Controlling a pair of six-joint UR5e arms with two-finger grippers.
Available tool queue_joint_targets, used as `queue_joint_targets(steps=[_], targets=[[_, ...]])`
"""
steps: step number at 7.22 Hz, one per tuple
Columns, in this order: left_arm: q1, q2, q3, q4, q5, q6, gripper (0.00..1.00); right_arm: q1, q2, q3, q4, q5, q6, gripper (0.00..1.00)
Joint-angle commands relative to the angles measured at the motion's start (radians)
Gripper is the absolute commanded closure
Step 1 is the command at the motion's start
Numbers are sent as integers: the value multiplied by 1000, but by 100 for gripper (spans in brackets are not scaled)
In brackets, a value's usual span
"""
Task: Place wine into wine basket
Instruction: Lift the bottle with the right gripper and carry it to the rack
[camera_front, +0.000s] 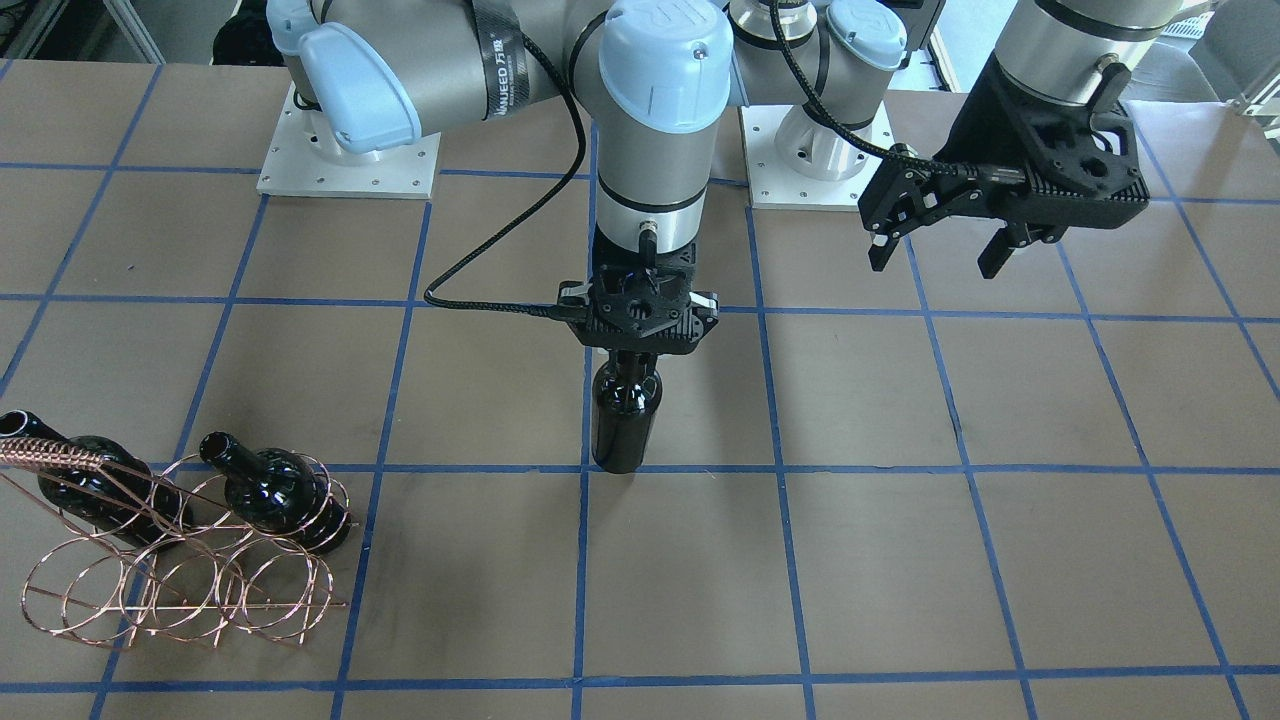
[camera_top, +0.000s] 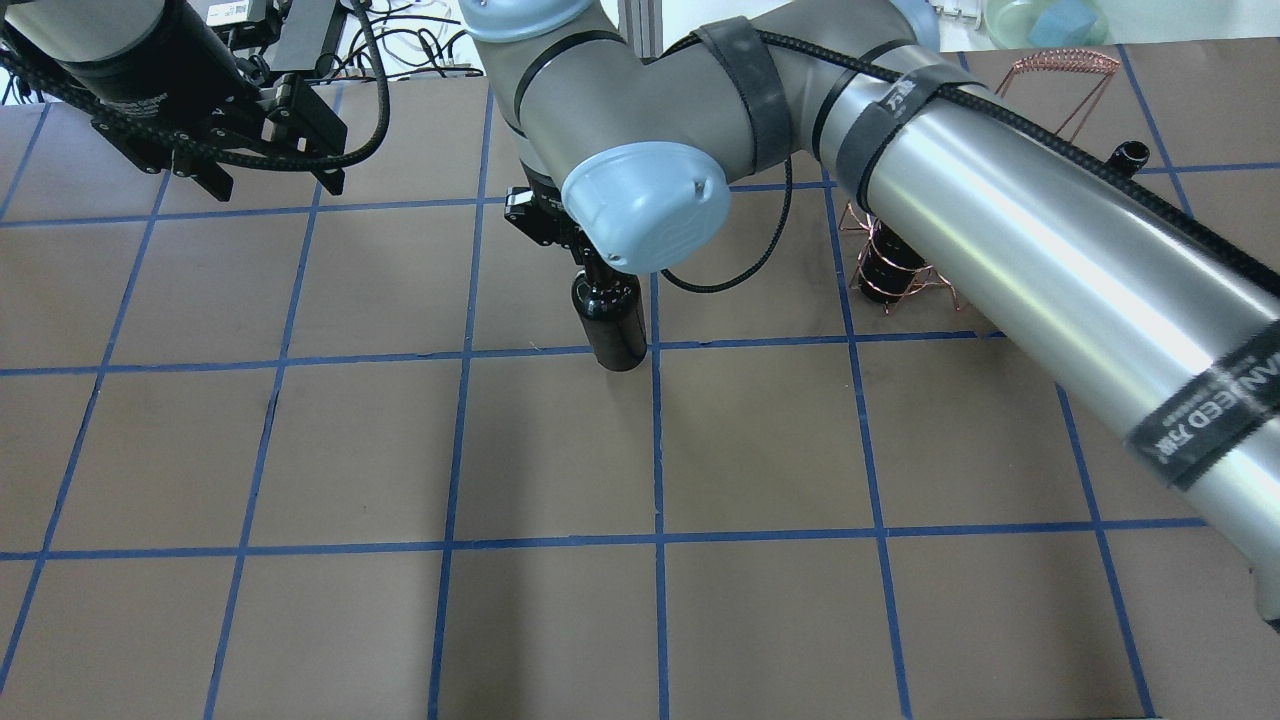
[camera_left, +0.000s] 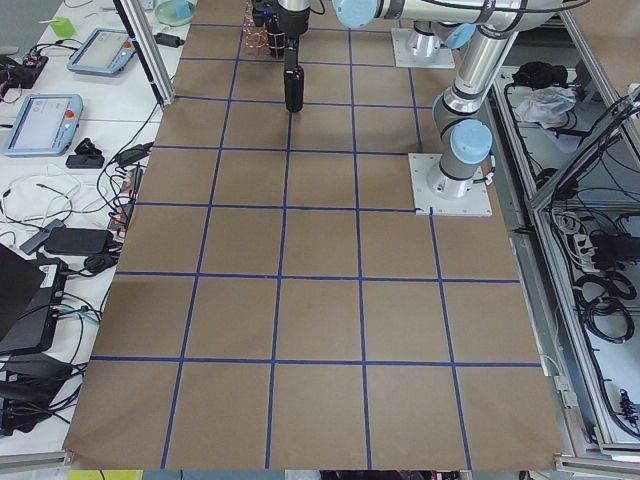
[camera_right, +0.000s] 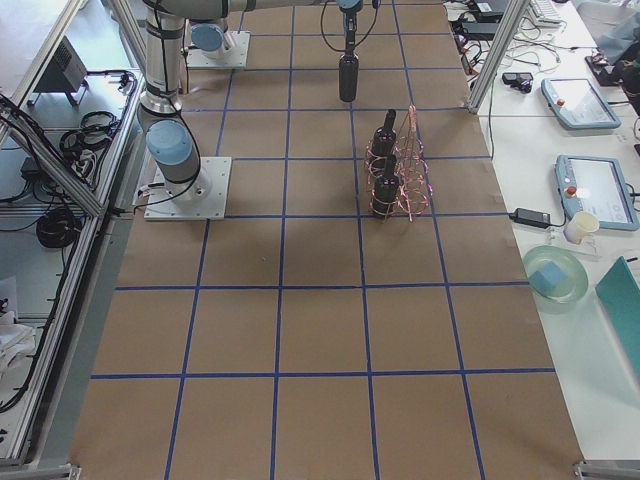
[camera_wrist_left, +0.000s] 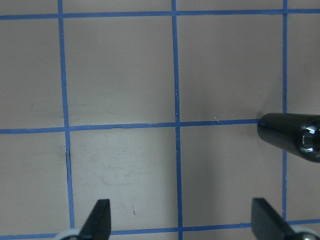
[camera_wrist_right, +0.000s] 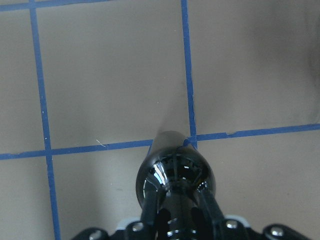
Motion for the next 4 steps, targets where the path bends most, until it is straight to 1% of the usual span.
queue_joint_targets(steps=[1, 2, 3, 4], targets=[[-3, 3, 0, -3, 4, 0, 0, -99, -116, 4, 124, 14, -119, 84], [-8, 15, 0, -25, 4, 0, 0, -183, -185, 6, 214, 30, -217, 84], [-9, 18, 0, -44, -1, -5, 0, -284, -249, 7, 288, 36, -355, 84], [-12, 16, 0, -44, -1, -10, 0, -403, -288, 6, 338, 34, -508, 84]])
